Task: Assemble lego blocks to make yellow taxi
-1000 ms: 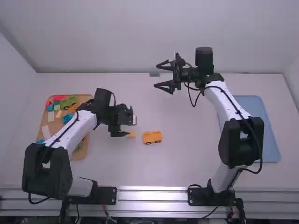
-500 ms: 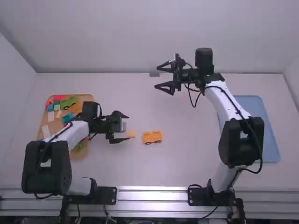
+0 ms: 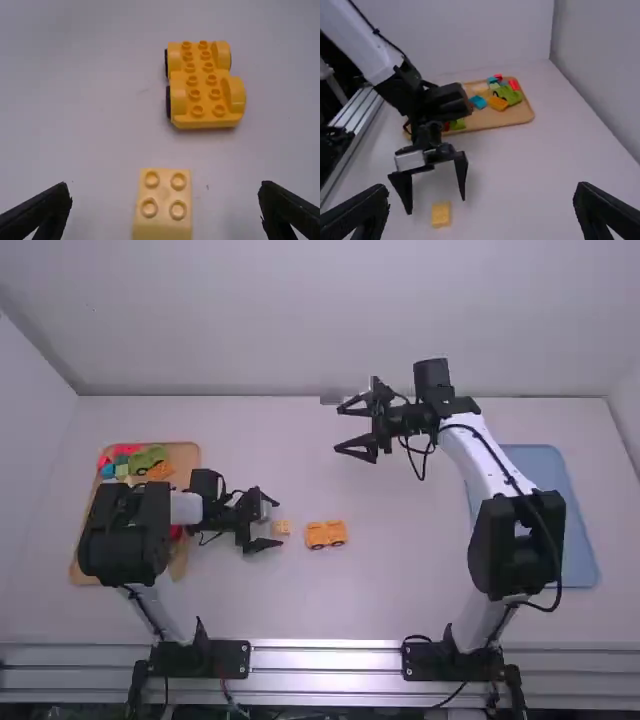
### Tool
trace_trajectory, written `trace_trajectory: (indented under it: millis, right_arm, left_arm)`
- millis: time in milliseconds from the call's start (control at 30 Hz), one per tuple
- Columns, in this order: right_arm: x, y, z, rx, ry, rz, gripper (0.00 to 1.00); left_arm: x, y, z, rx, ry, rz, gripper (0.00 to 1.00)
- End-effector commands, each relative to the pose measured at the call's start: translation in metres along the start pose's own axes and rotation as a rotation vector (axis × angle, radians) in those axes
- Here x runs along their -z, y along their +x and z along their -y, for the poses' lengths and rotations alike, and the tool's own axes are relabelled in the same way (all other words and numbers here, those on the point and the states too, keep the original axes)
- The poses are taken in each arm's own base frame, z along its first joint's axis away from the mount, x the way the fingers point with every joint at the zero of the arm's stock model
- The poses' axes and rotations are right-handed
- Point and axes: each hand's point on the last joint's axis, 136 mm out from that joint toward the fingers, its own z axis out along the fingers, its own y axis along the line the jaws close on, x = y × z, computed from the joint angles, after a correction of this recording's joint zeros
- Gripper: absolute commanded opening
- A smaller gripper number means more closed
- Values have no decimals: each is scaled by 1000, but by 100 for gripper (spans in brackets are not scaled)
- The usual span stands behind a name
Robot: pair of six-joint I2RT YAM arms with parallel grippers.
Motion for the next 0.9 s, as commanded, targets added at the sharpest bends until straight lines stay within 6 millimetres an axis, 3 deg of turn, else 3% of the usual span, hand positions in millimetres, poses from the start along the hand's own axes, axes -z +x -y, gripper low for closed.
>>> trace_trajectory:
  millis: [0,133,200,533,567,867]
  right_arm:
    - [1,1,2,109,8,-21,99]
    - [1,9,-6,103,-13,-37,99]
    - [1,12,-10,115,-25,-37,99]
    - [-5,45,-26,145,-64,-50,99]
    - [-5,49,-28,147,-67,-49,99]
    - [-7,56,-33,115,-79,-51,99]
  left_arm:
    - [-4,1,-4,-2,4,19,99]
    - [-7,10,-5,0,1,2,97]
    - [-9,15,-5,-3,0,-13,84]
    - [-11,20,-3,5,7,-17,62]
    - [-11,20,-3,2,5,-17,55]
    - [-12,24,-1,-9,-3,-28,49]
